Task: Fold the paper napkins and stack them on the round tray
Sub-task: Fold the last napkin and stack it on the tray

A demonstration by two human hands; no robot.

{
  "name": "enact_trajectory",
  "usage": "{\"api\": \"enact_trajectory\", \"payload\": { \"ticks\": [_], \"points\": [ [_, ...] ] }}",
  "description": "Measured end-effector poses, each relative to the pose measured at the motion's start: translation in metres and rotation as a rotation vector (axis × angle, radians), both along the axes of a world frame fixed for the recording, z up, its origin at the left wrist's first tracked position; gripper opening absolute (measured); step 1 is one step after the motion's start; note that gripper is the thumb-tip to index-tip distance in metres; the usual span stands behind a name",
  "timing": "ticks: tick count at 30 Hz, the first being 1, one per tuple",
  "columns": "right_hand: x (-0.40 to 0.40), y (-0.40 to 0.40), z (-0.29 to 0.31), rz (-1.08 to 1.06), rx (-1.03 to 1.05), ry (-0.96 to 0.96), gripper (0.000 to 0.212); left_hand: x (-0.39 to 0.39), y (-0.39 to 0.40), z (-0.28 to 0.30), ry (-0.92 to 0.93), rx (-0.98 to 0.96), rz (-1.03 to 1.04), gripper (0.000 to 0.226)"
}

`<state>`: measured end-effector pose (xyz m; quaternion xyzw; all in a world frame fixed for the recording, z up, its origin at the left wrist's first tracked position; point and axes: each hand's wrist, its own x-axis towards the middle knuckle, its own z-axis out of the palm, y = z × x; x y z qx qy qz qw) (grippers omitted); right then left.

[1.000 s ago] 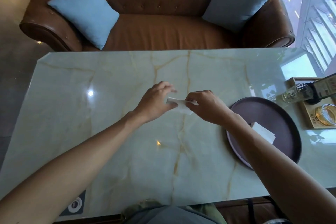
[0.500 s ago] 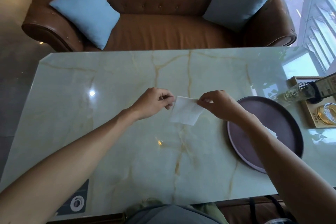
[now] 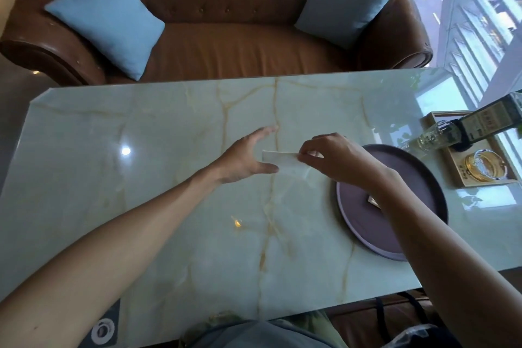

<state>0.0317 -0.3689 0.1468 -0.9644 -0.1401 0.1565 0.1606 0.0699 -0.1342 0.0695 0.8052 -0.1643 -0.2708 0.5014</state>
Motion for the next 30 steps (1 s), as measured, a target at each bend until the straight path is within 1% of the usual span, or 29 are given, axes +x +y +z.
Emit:
{"api": "enact_trajectory", "payload": {
  "ticks": [1,2,3,4,7,11,15,17,19,20,22,23,25,26,27,28,30],
  "points": [
    [0.0,-0.001,0.002,-0.004,0.013,-0.012,0.022,0.001,-0.002,-0.003,0.038,-0.02,-0.011,0.065],
    [0.0,-0.003,0.005,-0.013,0.027,-0.021,0.022,0.002,-0.004,-0.006,0.05,-0.021,-0.015,0.041],
    [-0.001,-0.004,0.006,-0.023,0.037,-0.03,0.021,0.002,-0.005,-0.008,0.04,-0.007,-0.005,0.021],
    [-0.002,-0.005,0.007,-0.032,0.041,-0.04,0.021,0.0,-0.006,-0.01,0.047,-0.012,0.014,0.015],
    [-0.007,-0.008,0.005,-0.039,0.036,-0.086,0.023,-0.007,-0.008,-0.011,0.194,-0.117,0.091,0.016],
    [-0.017,-0.01,-0.003,-0.036,0.072,-0.114,0.023,-0.015,-0.011,-0.011,0.354,-0.222,0.166,0.023],
    [-0.03,-0.018,-0.01,-0.041,0.054,-0.104,0.024,-0.018,-0.017,-0.014,0.483,-0.298,0.241,0.019],
    [-0.039,-0.023,-0.012,-0.044,0.102,-0.019,0.033,-0.019,-0.024,-0.011,0.525,-0.342,0.286,0.022],
    [-0.045,-0.028,-0.011,-0.085,0.218,0.056,0.044,-0.018,-0.03,-0.006,0.545,-0.362,0.303,0.028],
    [-0.045,-0.031,-0.012,-0.13,0.267,0.036,0.046,-0.017,-0.033,-0.005,0.541,-0.359,0.296,0.029],
    [-0.039,-0.036,-0.018,-0.242,0.298,-0.018,0.047,-0.016,-0.039,-0.002,0.535,-0.352,0.267,0.031],
    [-0.036,-0.038,-0.021,-0.282,0.292,0.007,0.05,-0.016,-0.042,0.0,0.535,-0.353,0.249,0.032],
    [-0.029,-0.038,-0.027,-0.32,0.284,0.134,0.061,-0.016,-0.049,0.004,0.539,-0.363,0.214,0.032],
    [-0.027,-0.038,-0.032,-0.336,0.308,0.207,0.062,-0.016,-0.053,0.007,0.541,-0.364,0.198,0.032],
    [-0.025,-0.04,-0.036,-0.353,0.357,0.266,0.059,-0.016,-0.057,0.009,0.54,-0.36,0.179,0.032],
    [-0.023,-0.042,-0.039,-0.372,0.417,0.309,0.051,-0.016,-0.06,0.011,0.538,-0.351,0.159,0.032],
    [-0.022,-0.05,-0.044,-0.383,0.497,0.345,0.03,-0.014,-0.067,0.012,0.542,-0.341,0.126,0.031]
  ]
}}
